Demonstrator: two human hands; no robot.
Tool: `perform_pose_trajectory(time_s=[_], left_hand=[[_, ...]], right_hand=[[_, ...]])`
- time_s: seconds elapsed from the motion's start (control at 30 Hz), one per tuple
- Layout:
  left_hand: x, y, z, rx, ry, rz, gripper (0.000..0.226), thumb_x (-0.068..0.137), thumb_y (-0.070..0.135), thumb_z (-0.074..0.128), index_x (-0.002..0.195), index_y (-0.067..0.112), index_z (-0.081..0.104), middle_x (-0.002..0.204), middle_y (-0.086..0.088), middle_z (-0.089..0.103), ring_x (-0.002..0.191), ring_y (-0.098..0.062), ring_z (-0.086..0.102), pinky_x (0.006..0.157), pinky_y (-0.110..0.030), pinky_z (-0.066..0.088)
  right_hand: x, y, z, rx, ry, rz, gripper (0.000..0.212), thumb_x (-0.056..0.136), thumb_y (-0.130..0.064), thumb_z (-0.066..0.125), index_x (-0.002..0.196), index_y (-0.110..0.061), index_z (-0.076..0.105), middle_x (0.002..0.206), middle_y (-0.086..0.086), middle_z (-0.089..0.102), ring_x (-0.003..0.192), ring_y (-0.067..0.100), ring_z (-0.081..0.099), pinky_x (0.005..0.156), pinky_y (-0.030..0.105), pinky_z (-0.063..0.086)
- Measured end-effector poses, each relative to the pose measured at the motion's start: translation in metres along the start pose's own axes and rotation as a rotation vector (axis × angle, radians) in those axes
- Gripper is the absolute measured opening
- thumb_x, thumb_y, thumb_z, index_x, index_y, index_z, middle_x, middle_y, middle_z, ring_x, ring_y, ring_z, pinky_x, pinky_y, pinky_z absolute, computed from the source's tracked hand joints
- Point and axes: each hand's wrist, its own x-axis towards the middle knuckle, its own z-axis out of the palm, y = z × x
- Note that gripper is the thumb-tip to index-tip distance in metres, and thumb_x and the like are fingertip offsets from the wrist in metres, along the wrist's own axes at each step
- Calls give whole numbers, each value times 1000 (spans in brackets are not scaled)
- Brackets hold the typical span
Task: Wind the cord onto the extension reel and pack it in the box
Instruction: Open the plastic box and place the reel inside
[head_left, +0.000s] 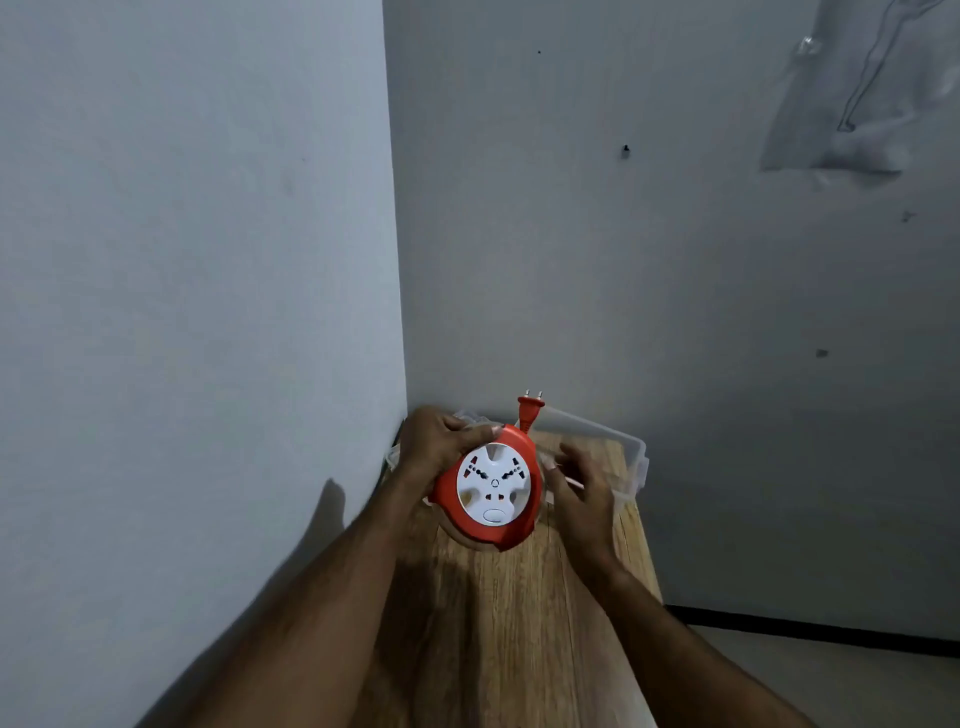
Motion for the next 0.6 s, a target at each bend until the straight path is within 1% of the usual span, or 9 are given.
perform_pose_trajectory(time_s=[0.1, 0.17, 0.23, 0.27, 0.37, 0.43, 0.5, 0.53, 0.6], left_hand=[[-11, -11, 1, -88, 43, -70, 35, 69, 57, 88, 72, 23, 77, 72, 6, 77, 59, -9, 73, 54, -22, 57], [-20, -21, 2, -147, 75, -118, 37, 67, 55, 90, 79, 23, 76, 77, 6, 76, 63, -8, 74, 56, -22, 58], [-29, -34, 2, -176, 100, -164, 51, 63, 58, 92, 90, 16, 80, 84, 3, 79, 69, -11, 76, 61, -26, 62], [-33, -42, 1, -180, 103, -192, 57, 62, 58, 92, 93, 12, 81, 84, 2, 80, 67, -11, 76, 58, -25, 62], [-48, -61, -3, -148, 132, -276, 50, 64, 57, 90, 84, 12, 82, 68, 5, 76, 55, -7, 72, 47, -18, 53], [-57, -76, -4, -103, 154, -326, 49, 63, 61, 89, 76, 14, 80, 70, 2, 77, 58, -11, 73, 55, -24, 59], [-70, -89, -5, -109, 170, -368, 45, 65, 58, 89, 73, 15, 78, 75, -3, 79, 65, -17, 75, 66, -33, 64], [-77, -96, -6, -123, 177, -383, 43, 68, 55, 89, 75, 14, 78, 76, -4, 78, 66, -18, 74, 66, -32, 63], [-93, -109, -8, -136, 191, -406, 39, 72, 48, 89, 80, 11, 78, 73, -2, 76, 64, -13, 72, 58, -25, 57]], right_hand=[[-15, 11, 12, 154, -96, 123, 25, 102, -21, 59, 126, -19, 64, 115, -7, 72, 105, 10, 69, 78, 19, 57], [-26, 15, 22, 192, -135, 167, 28, 101, -25, 61, 129, -22, 63, 119, -9, 72, 109, 6, 68, 82, 22, 57], [-36, 16, 31, 216, -135, 193, 28, 100, -22, 63, 127, -23, 64, 119, -11, 72, 110, 5, 67, 84, 22, 57], [-42, 17, 34, 225, -138, 193, 24, 99, -18, 64, 122, -26, 65, 114, -12, 73, 107, 2, 68, 83, 21, 57], [-58, 25, 42, 196, -164, 199, 24, 98, -13, 65, 114, -31, 66, 108, -12, 75, 104, 3, 69, 83, 24, 57], [-69, 34, 45, 168, -181, 217, 24, 97, -14, 66, 114, -30, 68, 110, -9, 76, 105, 8, 71, 86, 29, 59], [-82, 38, 50, 140, -189, 238, 22, 97, -12, 67, 109, -29, 69, 104, -10, 77, 100, 9, 72, 83, 29, 60], [-89, 39, 52, 114, -200, 255, 21, 97, -11, 67, 107, -29, 69, 101, -10, 77, 97, 9, 72, 81, 29, 60], [-101, 47, 56, 95, -218, 305, 17, 97, -12, 67, 109, -24, 70, 100, -7, 77, 95, 10, 73, 81, 31, 61]])
